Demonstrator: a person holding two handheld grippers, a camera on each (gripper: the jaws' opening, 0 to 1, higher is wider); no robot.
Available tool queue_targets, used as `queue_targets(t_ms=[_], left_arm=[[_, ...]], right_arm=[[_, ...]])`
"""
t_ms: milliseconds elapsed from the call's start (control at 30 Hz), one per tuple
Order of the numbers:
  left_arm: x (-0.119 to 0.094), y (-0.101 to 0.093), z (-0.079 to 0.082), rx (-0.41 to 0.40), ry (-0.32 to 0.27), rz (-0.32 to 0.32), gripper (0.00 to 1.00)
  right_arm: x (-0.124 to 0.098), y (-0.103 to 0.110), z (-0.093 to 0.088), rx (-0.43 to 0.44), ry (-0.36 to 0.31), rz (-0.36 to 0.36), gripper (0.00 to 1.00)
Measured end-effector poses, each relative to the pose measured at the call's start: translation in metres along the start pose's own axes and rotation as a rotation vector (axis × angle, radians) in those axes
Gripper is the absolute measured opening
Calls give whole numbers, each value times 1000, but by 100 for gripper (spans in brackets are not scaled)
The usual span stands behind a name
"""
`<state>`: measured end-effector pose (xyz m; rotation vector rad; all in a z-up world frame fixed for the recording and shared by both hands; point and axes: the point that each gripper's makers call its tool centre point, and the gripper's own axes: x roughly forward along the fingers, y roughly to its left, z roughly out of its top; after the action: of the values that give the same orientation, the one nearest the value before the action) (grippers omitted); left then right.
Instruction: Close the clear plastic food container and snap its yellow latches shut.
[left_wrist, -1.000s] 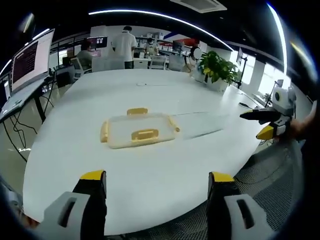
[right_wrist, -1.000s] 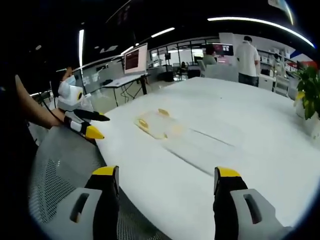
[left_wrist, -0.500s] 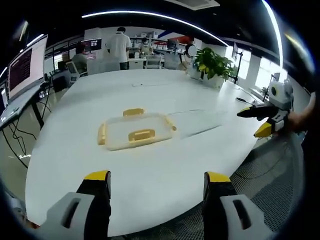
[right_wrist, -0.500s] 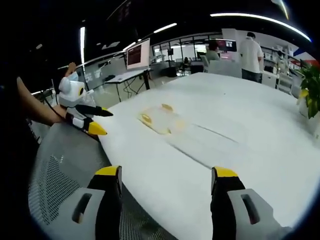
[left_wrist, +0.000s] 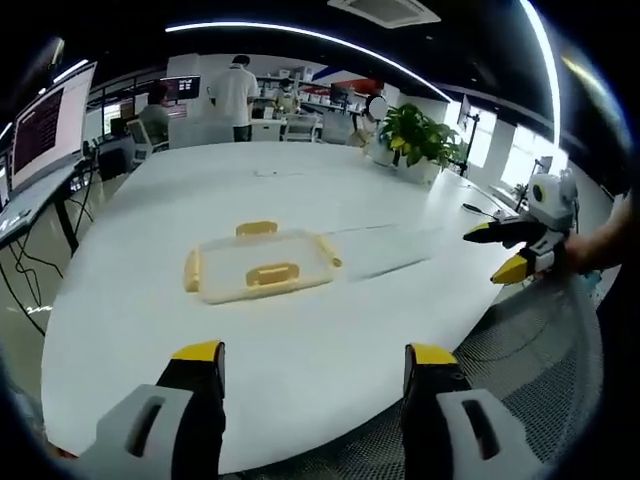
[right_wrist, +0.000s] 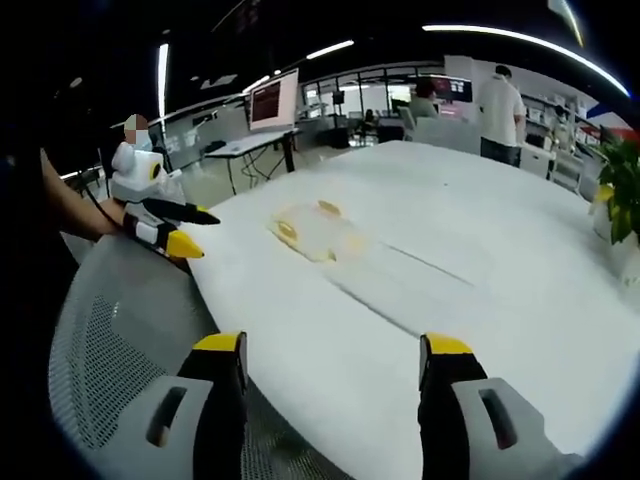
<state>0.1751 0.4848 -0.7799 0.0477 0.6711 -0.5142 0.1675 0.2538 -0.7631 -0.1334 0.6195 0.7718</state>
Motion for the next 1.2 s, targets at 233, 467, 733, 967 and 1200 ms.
queue_targets(t_ms=[233,467,733,967,1200], left_arm=[[-1,-4,5,47,-12,-51,69],[-1,-15,10,79,-34,-116,73],[-5,-24,17,59,-65,-197,82],[-11,-24,21,10,-71,-258,82],[-15,-17,28,-9,-78,-279,94]], right_arm=[[-2,-1,2,-63,26,-46,67],[-5,5,8,-50,39,-67,68],[0,11,34,-15,0,-92,68],[9,36,47,-11,-14,-58,68],[18,52,60,-5,-21,-10,71]])
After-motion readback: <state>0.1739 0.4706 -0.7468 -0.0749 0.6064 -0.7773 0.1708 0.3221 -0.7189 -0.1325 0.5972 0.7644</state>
